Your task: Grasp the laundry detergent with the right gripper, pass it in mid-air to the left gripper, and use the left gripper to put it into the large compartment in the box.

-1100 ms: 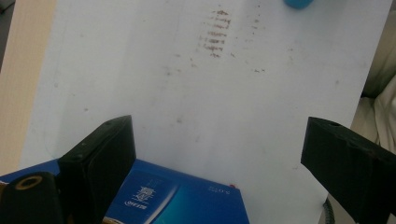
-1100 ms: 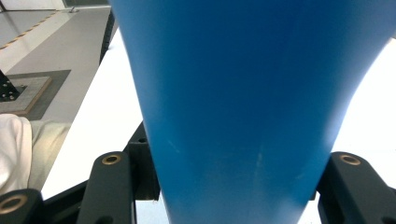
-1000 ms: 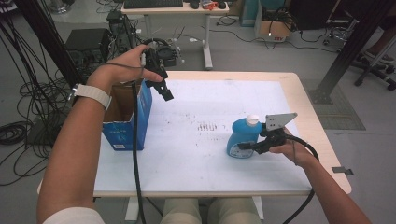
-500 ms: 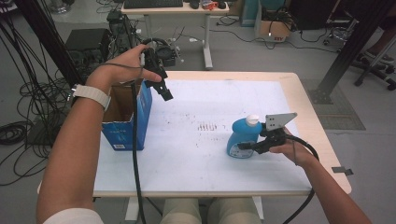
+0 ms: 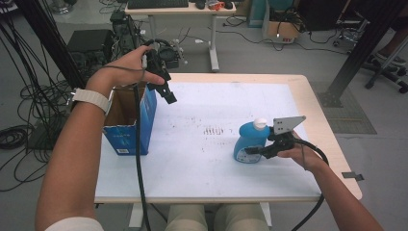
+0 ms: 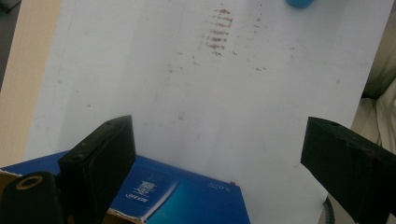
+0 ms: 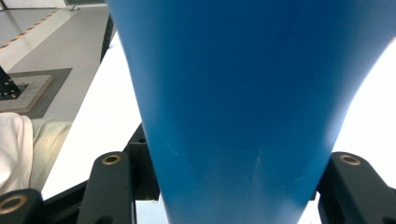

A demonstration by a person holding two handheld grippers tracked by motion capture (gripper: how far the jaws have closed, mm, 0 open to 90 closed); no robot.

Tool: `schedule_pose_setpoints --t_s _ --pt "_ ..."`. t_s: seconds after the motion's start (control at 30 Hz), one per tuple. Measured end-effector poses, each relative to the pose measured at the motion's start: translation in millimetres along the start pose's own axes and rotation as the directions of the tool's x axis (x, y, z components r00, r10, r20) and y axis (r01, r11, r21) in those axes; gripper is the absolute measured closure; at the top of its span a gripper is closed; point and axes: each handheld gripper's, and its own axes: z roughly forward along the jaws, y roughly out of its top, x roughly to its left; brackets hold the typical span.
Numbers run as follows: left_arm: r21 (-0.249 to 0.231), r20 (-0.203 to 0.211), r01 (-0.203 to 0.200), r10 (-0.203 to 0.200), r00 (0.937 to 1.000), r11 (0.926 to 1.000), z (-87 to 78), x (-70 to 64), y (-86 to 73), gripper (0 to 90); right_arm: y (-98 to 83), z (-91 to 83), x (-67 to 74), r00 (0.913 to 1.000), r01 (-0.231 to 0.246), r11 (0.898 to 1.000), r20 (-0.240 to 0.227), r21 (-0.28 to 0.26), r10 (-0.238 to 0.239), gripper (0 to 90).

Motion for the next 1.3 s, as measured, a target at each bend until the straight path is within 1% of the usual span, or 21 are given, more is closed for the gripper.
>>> schedule_pose_setpoints --t_s 0.03,0.07,0.1,0.13,0.23,0.27,0.33,0.6,0.67,0.7,0.73,0.77,0.8,1.07,1.1,1.17,1.27,1.3 --pt "-0.001 0.001 0.000 0.000 1.0000 1.0000 0.1 0.2 -0.1 10.5 -0.7 1.0 0.7 0.9999 -0.009 1.000 0.006 -0.020 0.009 42.8" --pt "-0.001 0.002 0.004 -0.004 1.0000 1.0000 0.2 0.0 -0.2 10.5 -0.5 0.8 0.8 0.9999 -0.009 1.000 0.008 -0.016 0.009 42.8" --pt "-0.002 0.002 0.004 -0.004 1.0000 1.0000 0.2 0.0 -0.2 10.5 0.2 0.0 0.1 1.0000 -0.005 1.000 -0.007 0.004 0.005 42.8" --pt "-0.001 0.003 0.003 -0.003 1.0000 1.0000 0.2 0.0 -0.2 10.5 0.1 0.1 0.4 1.0000 -0.006 1.000 0.000 0.001 0.006 42.8" --pt "0.000 0.002 0.003 -0.003 1.0000 1.0000 0.2 -0.1 0.0 10.5 0.1 0.4 0.2 1.0000 -0.007 1.000 -0.006 -0.001 0.007 42.8" --pt "0.000 0.002 0.003 -0.003 1.0000 1.0000 0.2 -0.1 0.1 10.5 0.5 -0.2 0.4 0.9999 -0.009 1.000 -0.005 0.008 0.009 42.7" --pt "-0.001 0.002 0.003 -0.003 1.0000 1.0000 0.3 -0.2 0.3 10.5 0.5 -0.2 0.4 0.9999 -0.008 1.000 -0.006 0.009 0.008 42.7" --pt "-0.003 -0.001 0.004 -0.004 1.0000 1.0000 0.2 -0.4 0.3 10.5 0.4 -0.1 0.7 1.0000 -0.008 1.000 0.000 0.004 0.008 42.7" --pt "-0.001 0.000 0.002 -0.002 1.0000 1.0000 0.1 -0.4 0.4 10.5 0.2 0.5 0.1 1.0000 -0.003 1.000 -0.008 -0.001 0.003 42.7" --pt "-0.002 -0.001 0.005 -0.005 1.0000 1.0000 0.1 -0.5 0.3 10.5 0.4 -0.2 0.5 1.0000 -0.007 1.000 -0.002 0.006 0.007 42.7" --pt "-0.003 -0.001 0.006 -0.006 1.0000 1.0000 0.2 -0.5 0.2 10.5 0.5 -0.1 0.3 0.9999 -0.006 1.000 -0.009 0.008 0.006 42.7" --pt "-0.002 -0.001 0.004 -0.004 1.0000 1.0000 0.2 -0.4 0.3 10.5 0.1 0.5 0.1 1.0000 -0.002 1.000 -0.007 -0.001 0.002 42.7" --pt "-0.003 -0.002 0.005 -0.005 1.0000 1.0000 0.3 -0.4 0.3 10.5 0.4 -0.2 0.6 1.0000 -0.009 1.000 -0.002 0.006 0.009 42.7" --pt "-0.003 -0.002 0.003 -0.003 1.0000 1.0000 0.7 -0.1 0.7 10.5 0.4 -0.2 0.2 1.0000 -0.007 1.000 -0.006 0.008 0.007 42.6" --pt "-0.003 -0.001 0.002 -0.002 1.0000 1.0000 0.6 -0.1 0.7 10.5 0.1 0.4 0.6 1.0000 -0.010 1.000 0.001 -0.005 0.010 42.6" --pt "-0.004 -0.001 0.003 -0.003 1.0000 1.0000 0.6 -0.3 0.8 10.5 -0.2 0.3 1.6 0.9998 -0.021 1.000 0.006 -0.006 0.021 42.6" --pt "-0.002 -0.002 0.000 0.000 1.0000 1.0000 0.2 -0.2 0.5 10.6 -0.2 0.3 1.6 0.9997 -0.022 1.000 0.006 -0.007 0.022 42.6" --pt "-0.001 -0.004 -0.001 0.001 1.0000 1.0000 0.1 -0.1 0.3 10.6 -0.2 0.6 0.9 0.9999 -0.014 1.000 0.006 -0.009 0.014 42.6"
